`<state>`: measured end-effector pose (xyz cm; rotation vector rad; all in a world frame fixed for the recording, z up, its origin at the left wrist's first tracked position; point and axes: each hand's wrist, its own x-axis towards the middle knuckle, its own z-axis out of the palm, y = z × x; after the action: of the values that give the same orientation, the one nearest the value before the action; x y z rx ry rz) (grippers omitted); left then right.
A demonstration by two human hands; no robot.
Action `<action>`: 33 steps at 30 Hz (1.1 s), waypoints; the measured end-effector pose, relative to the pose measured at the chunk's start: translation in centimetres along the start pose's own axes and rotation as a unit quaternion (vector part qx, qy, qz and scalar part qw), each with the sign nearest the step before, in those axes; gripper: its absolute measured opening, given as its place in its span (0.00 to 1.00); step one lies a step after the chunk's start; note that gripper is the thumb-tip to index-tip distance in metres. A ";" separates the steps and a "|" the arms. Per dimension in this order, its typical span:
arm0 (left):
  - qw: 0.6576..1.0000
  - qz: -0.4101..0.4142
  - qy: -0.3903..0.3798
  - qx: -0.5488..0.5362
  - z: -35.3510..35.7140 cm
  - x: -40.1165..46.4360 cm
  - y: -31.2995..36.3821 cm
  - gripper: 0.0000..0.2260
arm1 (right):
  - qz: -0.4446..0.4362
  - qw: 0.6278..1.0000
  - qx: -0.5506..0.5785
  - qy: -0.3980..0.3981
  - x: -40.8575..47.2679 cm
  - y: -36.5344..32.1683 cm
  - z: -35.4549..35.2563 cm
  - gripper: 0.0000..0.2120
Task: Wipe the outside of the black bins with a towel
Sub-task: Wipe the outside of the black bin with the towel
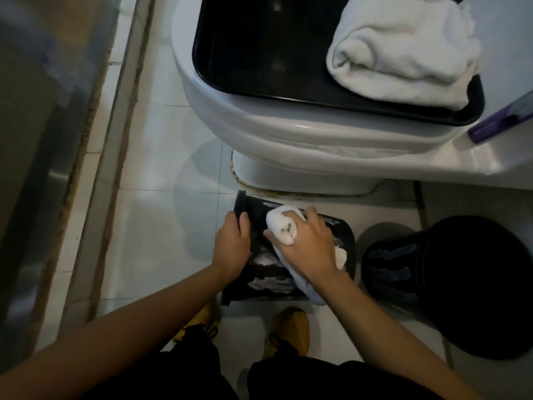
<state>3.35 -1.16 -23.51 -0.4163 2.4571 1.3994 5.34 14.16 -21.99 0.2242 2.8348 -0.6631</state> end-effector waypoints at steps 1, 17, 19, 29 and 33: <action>1.000 -0.003 -0.002 -0.002 0.0 0.3 0.1 0.13 | 0.008 1.000 -0.024 -0.008 -0.1 -0.9 -0.1 0.39; 1.000 -0.006 0.015 0.006 0.4 0.3 -0.3 0.14 | -0.071 0.995 0.006 0.076 -0.7 -1.0 0.7 0.20; 1.000 0.003 0.018 0.021 0.3 0.1 -0.5 0.14 | -0.159 0.985 -0.032 0.060 -1.0 0.2 1.2 0.21; 0.999 0.007 0.016 0.032 0.1 -0.3 -0.3 0.13 | -0.173 0.982 -0.069 0.020 -2.0 1.6 1.0 0.27; 1.000 0.006 0.013 0.013 0.3 0.4 0.2 0.15 | 0.094 0.991 0.055 0.075 0.0 3.3 0.3 0.24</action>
<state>2.94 -0.85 -23.59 -0.4177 2.4998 1.3733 6.02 16.93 -23.58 0.5735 2.8702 -0.7928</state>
